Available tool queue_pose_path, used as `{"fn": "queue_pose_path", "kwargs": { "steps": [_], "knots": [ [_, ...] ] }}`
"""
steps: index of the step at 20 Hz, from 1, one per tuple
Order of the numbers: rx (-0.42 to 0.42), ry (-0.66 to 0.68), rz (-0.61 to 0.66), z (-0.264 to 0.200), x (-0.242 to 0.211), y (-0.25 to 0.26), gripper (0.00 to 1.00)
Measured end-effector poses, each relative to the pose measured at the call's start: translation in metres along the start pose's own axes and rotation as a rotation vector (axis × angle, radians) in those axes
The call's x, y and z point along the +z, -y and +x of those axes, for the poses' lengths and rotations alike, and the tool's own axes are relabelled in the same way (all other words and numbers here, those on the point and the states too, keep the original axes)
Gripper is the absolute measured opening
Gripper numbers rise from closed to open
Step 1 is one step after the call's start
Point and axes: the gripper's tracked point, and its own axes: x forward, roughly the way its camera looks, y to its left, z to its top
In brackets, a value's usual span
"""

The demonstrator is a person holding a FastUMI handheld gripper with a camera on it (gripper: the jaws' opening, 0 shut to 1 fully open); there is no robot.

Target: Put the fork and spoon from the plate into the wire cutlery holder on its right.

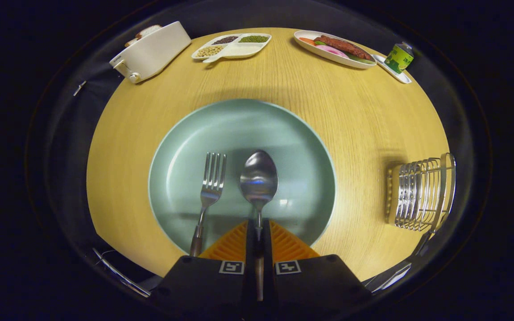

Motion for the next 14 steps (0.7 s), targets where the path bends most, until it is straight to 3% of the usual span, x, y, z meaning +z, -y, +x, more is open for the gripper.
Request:
{"fn": "queue_pose_path", "kwargs": {
  "steps": [5, 14],
  "knots": [
    [0.066, 0.024, 0.020, -0.015, 0.005, 0.003, 0.08],
    [0.172, 0.102, 0.105, -0.090, 0.024, 0.046, 0.08]
  ]
}}
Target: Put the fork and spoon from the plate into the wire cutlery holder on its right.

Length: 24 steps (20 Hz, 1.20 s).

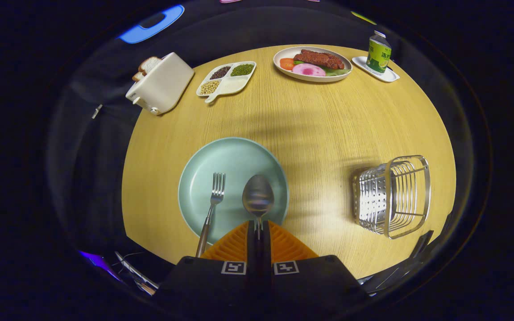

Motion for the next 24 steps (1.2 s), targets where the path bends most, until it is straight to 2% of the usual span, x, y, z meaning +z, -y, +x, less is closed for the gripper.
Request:
{"fn": "queue_pose_path", "kwargs": {
  "steps": [6, 11, 15, 24],
  "knots": [
    [0.015, 0.036, 0.017, -0.063, 0.020, 0.049, 0.08],
    [-0.033, 0.007, 0.010, -0.097, 0.019, 0.113, 0.08],
    [-0.091, -0.055, -0.033, -0.088, 0.012, 0.150, 0.08],
    [-0.145, -0.228, -0.067, -0.036, 0.011, 0.168, 0.08]
  ]
}}
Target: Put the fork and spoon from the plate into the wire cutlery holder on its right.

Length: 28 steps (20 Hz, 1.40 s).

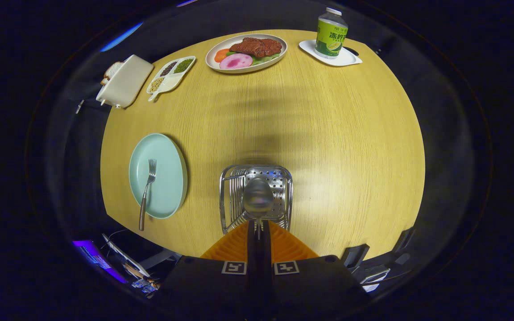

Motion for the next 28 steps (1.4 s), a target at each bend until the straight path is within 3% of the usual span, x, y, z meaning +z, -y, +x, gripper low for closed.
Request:
{"fn": "queue_pose_path", "kwargs": {
  "steps": [4, 5, 8, 9, 11, 16, 20, 23, 28],
  "knots": [
    [-0.002, 0.003, 0.013, 0.004, 0.006, -0.001, 0.12],
    [0.018, 0.012, 0.023, -0.002, 0.009, -0.004, 0.19],
    [0.058, 0.072, 0.055, -0.023, 0.016, -0.009, 0.54],
    [0.053, 0.106, 0.064, -0.032, 0.020, -0.007, 0.77],
    [0.034, 0.191, 0.066, -0.055, 0.028, -0.001, 1.00],
    [0.050, 0.392, 0.081, -0.119, 0.028, -0.026, 0.99],
    [0.172, 0.434, 0.085, -0.140, 0.001, -0.093, 0.99],
    [0.231, 0.423, 0.078, -0.131, -0.015, -0.141, 0.99],
    [0.278, 0.291, 0.084, -0.071, -0.034, -0.214, 0.99]
  ]
}}
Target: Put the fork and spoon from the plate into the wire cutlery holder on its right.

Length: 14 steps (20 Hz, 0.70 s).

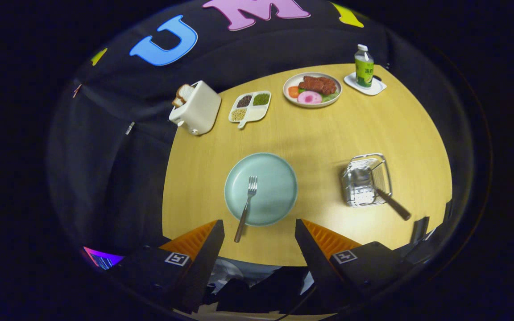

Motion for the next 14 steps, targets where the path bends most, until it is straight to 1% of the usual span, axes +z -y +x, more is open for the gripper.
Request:
{"fn": "queue_pose_path", "kwargs": {
  "steps": [3, 4, 8, 9, 12, 14],
  "knots": [
    [-0.026, -0.038, -0.045, 0.040, -0.012, -0.017, 0.99],
    [-0.035, -0.046, -0.054, 0.057, -0.010, -0.023, 0.99],
    [-0.058, -0.119, -0.024, 0.104, -0.019, -0.038, 1.00],
    [-0.072, -0.130, -0.011, 0.115, -0.020, -0.036, 0.99],
    [-0.148, -0.150, 0.009, 0.135, -0.022, -0.019, 0.99],
    [-0.168, -0.164, 0.033, 0.148, -0.027, -0.012, 0.99]
  ]
}}
